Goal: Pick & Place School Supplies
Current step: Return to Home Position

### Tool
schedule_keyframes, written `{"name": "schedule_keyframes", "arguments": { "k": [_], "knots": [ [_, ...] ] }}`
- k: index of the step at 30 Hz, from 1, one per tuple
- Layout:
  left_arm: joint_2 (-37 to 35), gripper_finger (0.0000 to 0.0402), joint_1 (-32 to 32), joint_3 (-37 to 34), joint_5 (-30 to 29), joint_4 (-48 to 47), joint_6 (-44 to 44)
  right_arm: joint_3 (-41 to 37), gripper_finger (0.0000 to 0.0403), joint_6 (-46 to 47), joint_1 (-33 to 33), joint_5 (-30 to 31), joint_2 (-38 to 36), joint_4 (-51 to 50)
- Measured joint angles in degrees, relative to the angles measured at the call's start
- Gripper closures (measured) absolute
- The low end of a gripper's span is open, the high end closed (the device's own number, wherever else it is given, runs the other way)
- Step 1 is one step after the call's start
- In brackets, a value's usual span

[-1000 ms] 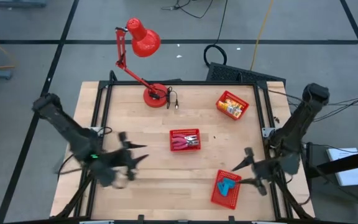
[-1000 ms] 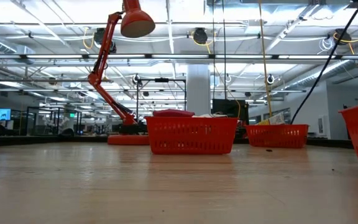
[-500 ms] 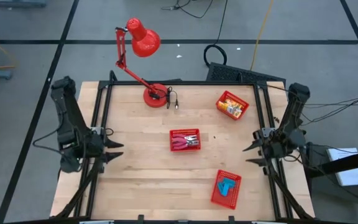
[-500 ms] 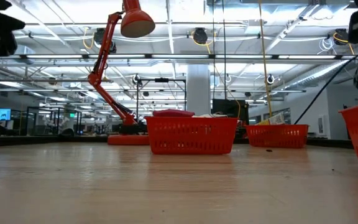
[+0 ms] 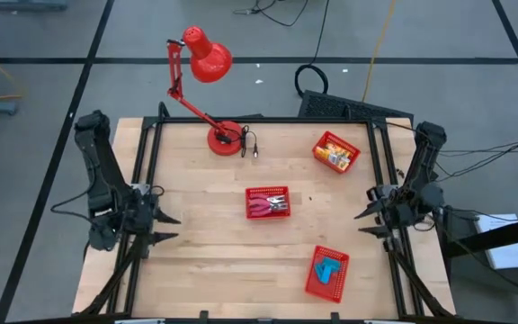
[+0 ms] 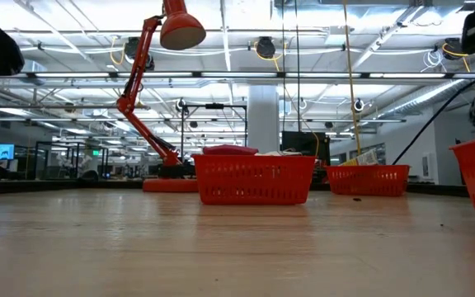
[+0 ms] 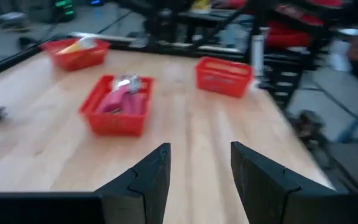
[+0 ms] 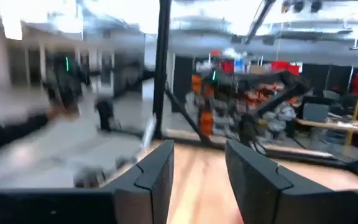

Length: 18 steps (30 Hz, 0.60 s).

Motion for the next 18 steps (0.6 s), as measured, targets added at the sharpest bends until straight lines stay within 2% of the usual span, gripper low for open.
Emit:
{"name": "schedule_keyframes", "arguments": {
  "k": [2,4,6,8,10,12,14,18],
  "knots": [
    [-0.7,0.0229,0.2,-1.0,3.2,6.4,7.9,0.0,0.0267,-0.6,-0.3,2.5,0.3,-3.5],
    [-2.0,0.0229,1.2,-3.5,10.0,15.9,20.4,0.0,0.0265,-1.4,-2.0,6.8,0.4,-4.5],
    [-3.5,0.0229,3.7,-7.1,19.1,27.9,33.9,0.0,0.0264,-3.5,-4.4,6.1,0.2,-3.7],
    [-5.4,0.0229,7.3,-11.3,26.3,36.3,42.8,0.0,0.0264,-5.4,-7.6,3.4,0.3,-3.5],
    [-7.8,0.0229,12.0,-15.2,29.3,39.2,44.9,0.0,0.0265,-5.9,-11.2,1.5,0.3,-3.2],
    [-10.0,0.0229,17.6,-18.0,30.5,37.2,43.4,-0.1,0.0266,-5.7,-15.2,0.4,0.3,-4.1],
    [-11.1,0.0229,23.2,-17.6,33.4,33.8,41.8,-0.1,0.0264,-5.5,-19.0,-2.1,0.2,-4.2],
    [-13.3,0.0229,34.1,-17.6,38.2,31.7,45.1,-0.1,0.0262,-5.7,-26.6,-3.9,0.2,-4.1]
  ]
}}
